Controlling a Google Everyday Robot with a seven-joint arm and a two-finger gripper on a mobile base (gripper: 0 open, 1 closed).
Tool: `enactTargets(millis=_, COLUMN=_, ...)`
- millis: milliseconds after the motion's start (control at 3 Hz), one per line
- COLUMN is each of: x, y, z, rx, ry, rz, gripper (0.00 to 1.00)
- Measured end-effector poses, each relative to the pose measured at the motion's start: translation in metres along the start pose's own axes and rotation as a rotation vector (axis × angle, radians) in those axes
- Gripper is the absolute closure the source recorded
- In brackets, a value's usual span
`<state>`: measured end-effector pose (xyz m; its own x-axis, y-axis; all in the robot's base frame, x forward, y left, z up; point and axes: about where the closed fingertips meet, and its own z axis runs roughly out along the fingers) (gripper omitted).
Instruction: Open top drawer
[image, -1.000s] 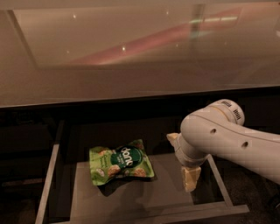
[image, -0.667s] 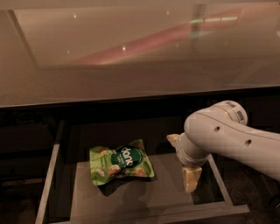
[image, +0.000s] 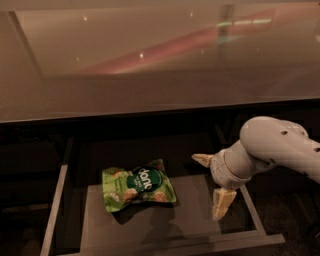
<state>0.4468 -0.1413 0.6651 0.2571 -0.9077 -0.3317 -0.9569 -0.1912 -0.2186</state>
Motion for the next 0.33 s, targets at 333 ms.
enactTargets(millis=333, x=-0.0029, y=0.0038, z=-0.0015, rx=-0.013, ry=-0.082, rz=-0.083, gripper=0.0)
